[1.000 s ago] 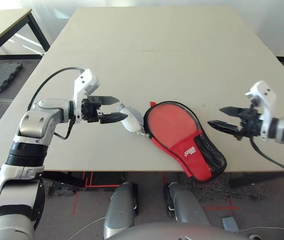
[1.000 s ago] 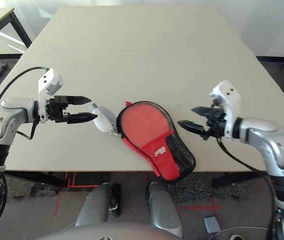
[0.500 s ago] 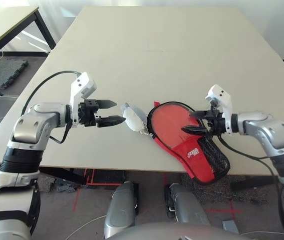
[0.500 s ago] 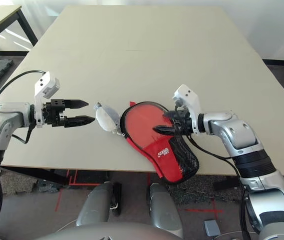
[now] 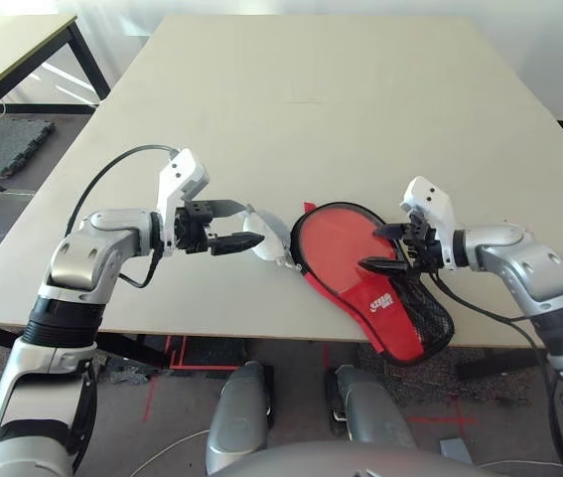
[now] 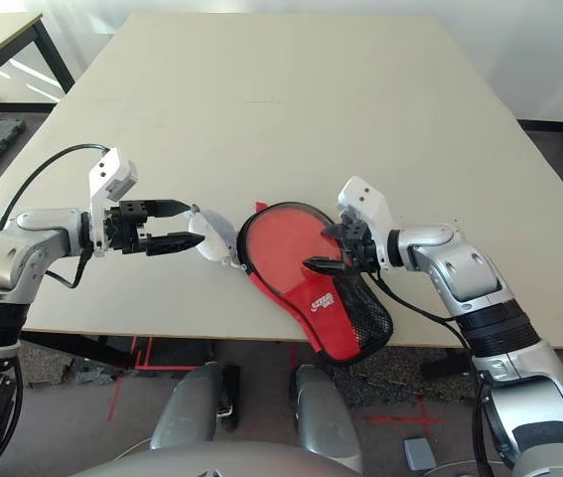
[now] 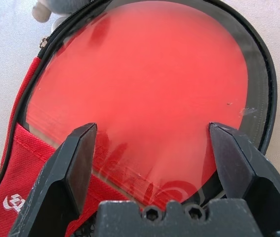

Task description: Store the ping-pong paddle in its case and zip it.

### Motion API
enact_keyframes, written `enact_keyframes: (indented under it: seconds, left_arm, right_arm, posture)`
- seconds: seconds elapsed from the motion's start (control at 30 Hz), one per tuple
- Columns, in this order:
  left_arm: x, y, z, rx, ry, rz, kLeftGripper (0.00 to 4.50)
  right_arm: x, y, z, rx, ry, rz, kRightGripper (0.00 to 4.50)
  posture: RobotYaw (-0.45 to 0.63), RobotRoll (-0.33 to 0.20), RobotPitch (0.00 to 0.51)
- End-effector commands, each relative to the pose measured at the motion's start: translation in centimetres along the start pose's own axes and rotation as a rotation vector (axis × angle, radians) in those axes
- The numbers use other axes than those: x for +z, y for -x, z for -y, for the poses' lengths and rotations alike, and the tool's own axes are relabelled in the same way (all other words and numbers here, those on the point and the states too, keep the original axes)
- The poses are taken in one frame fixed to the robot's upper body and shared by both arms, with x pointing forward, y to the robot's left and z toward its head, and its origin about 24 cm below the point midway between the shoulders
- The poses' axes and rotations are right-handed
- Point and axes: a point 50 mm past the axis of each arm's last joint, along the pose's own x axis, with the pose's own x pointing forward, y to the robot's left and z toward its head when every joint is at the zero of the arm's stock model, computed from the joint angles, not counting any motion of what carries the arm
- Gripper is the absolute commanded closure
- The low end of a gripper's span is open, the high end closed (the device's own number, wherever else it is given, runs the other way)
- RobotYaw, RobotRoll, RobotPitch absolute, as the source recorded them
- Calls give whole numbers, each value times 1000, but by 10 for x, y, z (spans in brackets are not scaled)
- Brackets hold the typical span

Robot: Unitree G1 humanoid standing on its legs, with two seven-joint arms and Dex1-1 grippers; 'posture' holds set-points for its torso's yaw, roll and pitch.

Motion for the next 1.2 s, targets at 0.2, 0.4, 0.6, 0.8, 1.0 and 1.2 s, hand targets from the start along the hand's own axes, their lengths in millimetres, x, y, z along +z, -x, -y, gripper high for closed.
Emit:
enact_keyframes:
  seconds: [0.2, 0.4, 0.6, 0.8, 1.0, 1.2]
  left_arm:
    - [-9, -19, -2, 12, -51, -67, 181]
    - [-6, -31, -16, 112, -102, -104, 2062]
    - [-3, -31, -35, 300, -133, -125, 4140]
    - [3, -30, -45, 398, -180, -148, 4493]
    - [22, -38, -53, 432, -277, -156, 4493]
    - [40, -45, -65, 467, -358, -174, 4493]
  right_arm:
    - [-13, -3, -4, -8, -45, -33, 13]
    - [-13, -4, -5, -13, -45, -27, 0]
    - [-14, -5, -6, -17, -49, -24, 0]
    - [-14, -7, -7, -16, -52, -18, 0]
    - [-14, -10, -8, -14, -58, -12, 0]
    - [-18, -13, -10, -18, -65, -20, 0]
  posture:
    - [84, 0, 119]
    - [80, 0, 121]
    - [80, 0, 122]
    - [84, 0, 119]
    - [83, 0, 112]
    - [78, 0, 111]
